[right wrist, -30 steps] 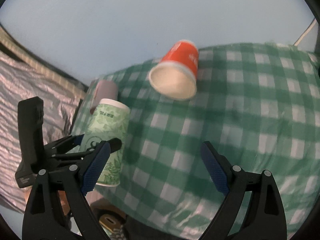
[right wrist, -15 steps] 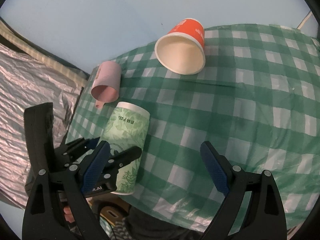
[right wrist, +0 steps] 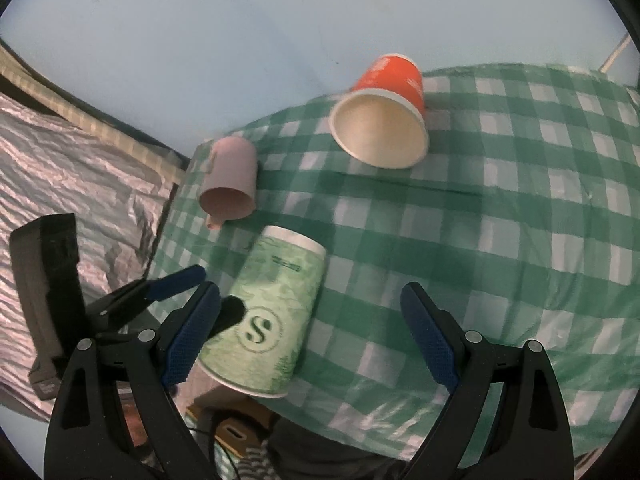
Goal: Flip cup upside down
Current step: 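Rotate the right tool to turn the green cup rim-down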
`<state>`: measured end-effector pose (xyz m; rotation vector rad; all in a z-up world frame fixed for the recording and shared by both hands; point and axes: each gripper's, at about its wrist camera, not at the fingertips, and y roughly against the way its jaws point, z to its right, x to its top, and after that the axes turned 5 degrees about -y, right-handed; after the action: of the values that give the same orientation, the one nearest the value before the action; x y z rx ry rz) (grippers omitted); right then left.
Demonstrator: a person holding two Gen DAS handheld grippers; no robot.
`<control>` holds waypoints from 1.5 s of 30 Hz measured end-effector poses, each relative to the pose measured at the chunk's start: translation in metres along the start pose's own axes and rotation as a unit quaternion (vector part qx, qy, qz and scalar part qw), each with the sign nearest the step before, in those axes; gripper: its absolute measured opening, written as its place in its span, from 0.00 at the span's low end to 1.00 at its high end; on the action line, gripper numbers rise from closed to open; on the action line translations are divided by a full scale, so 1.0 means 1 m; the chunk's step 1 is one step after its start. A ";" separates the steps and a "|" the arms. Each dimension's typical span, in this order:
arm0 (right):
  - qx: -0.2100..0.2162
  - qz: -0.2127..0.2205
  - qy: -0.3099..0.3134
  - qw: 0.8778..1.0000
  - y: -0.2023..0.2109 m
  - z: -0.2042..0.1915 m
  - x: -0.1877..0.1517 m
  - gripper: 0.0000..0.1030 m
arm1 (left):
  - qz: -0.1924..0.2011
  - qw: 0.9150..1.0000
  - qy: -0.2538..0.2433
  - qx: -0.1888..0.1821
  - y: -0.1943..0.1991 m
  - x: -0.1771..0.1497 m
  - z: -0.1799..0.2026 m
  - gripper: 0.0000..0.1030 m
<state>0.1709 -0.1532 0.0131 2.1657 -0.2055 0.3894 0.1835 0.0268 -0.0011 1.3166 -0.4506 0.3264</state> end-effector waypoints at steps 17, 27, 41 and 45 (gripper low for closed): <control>-0.055 -0.066 -0.013 0.996 -0.061 -0.043 0.001 0.89 | -0.004 0.997 0.051 0.059 -0.001 -0.022 -0.078 0.88; -0.104 -0.110 -0.046 0.987 -0.113 -0.034 0.000 0.89 | -0.015 0.996 0.057 0.064 -0.027 -0.037 -0.094 0.88; -0.114 -0.150 -0.057 0.980 -0.136 -0.030 0.006 0.88 | -0.029 0.997 0.058 0.051 -0.049 -0.037 -0.099 0.88; -0.128 -0.149 -0.050 0.979 -0.139 -0.033 0.006 0.81 | -0.027 0.997 0.061 0.048 -0.050 -0.037 -0.099 0.88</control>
<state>0.2095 -0.0455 -0.0724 1.9238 0.0149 0.0765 0.1882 0.1132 -0.0798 1.3906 -0.2989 0.3841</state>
